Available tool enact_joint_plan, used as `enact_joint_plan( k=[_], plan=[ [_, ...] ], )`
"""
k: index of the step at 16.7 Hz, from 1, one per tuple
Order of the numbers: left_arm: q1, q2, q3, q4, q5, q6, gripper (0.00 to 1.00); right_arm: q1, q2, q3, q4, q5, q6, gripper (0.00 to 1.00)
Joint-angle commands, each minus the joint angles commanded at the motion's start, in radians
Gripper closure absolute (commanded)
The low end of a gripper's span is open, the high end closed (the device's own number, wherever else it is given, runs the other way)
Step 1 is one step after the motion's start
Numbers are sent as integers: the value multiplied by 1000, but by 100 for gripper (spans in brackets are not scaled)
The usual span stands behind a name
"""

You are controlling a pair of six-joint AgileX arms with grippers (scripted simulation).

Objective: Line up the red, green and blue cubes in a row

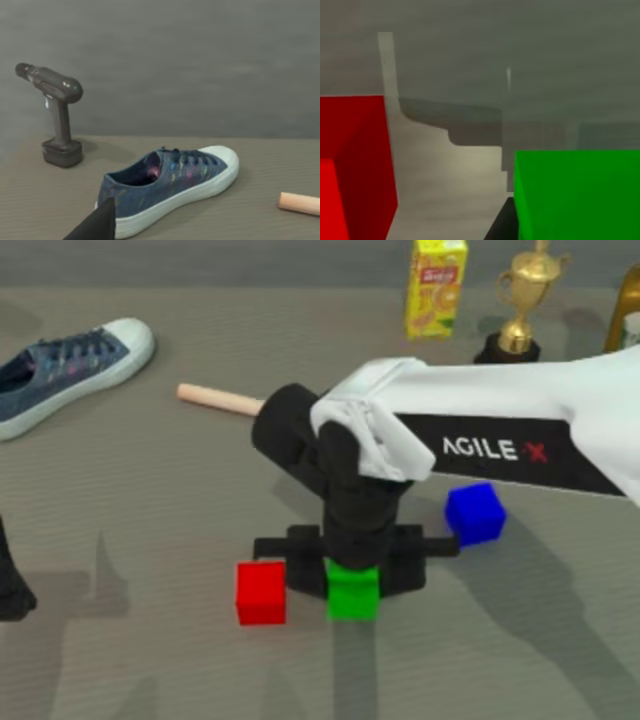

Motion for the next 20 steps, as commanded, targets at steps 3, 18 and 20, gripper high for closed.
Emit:
enact_joint_plan(
  k=[3,18,20],
  plan=[
    [0,0,0,0,0,0,0,1,4,-7,8,0,0,100],
    [0,0,0,0,0,0,0,1,4,-7,8,0,0,0],
    [0,0,0,0,0,0,0,1,4,-7,8,0,0,0]
  ],
)
